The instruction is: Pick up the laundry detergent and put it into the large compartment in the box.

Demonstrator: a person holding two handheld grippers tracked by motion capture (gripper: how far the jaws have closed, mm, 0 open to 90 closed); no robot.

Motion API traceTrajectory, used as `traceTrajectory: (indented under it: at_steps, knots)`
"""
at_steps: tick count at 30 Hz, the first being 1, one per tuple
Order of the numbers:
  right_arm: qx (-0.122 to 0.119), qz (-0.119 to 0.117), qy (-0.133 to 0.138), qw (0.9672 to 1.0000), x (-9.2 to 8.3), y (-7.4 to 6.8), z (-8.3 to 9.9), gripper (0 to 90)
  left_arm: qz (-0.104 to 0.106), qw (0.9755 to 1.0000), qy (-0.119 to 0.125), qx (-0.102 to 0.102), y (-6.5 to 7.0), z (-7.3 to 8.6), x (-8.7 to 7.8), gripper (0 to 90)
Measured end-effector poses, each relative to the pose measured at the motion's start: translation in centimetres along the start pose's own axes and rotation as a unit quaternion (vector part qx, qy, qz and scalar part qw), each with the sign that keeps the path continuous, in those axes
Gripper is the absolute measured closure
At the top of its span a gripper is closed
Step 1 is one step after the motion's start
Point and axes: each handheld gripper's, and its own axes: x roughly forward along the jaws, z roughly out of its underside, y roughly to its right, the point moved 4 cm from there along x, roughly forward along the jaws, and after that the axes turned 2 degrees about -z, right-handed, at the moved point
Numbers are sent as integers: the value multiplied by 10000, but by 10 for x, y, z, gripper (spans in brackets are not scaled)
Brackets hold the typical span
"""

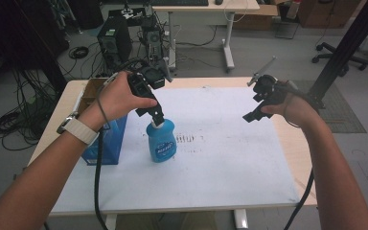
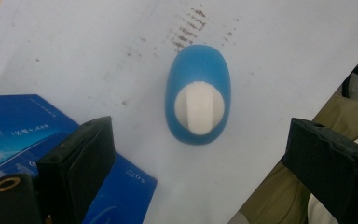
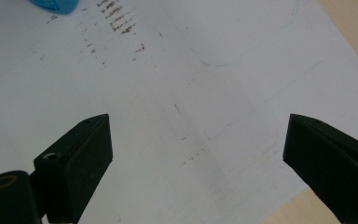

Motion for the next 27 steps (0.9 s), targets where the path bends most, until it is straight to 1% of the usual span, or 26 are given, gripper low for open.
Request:
traceTrajectory:
  at_steps: [2,6,12,19,22,25,27]
  knots:
    - [3,6,10,10000,0,0,0,81,57,10000,-6,-39,0,-1,3,93]
    - [-12,1,3,10000,0,0,0,81,99,9999,-61,-60,-1,0,8,93]
    - [-2,1,9,10000,0,0,-1,81,124,9998,-99,-90,-1,0,12,91]
    - [-14,-19,1,10000,2,0,-1,81,93,9999,-124,-49,1,-3,17,86]
    - [-14,-36,-8,10000,3,-1,-1,82,144,9997,-177,-28,2,-3,23,92]
    - [-13,-40,-6,10000,3,-1,-1,81,129,9998,-162,-15,2,-3,25,95]
    - [-15,-47,-2,10000,4,-1,-1,82,160,9998,-156,-10,2,-3,28,96]
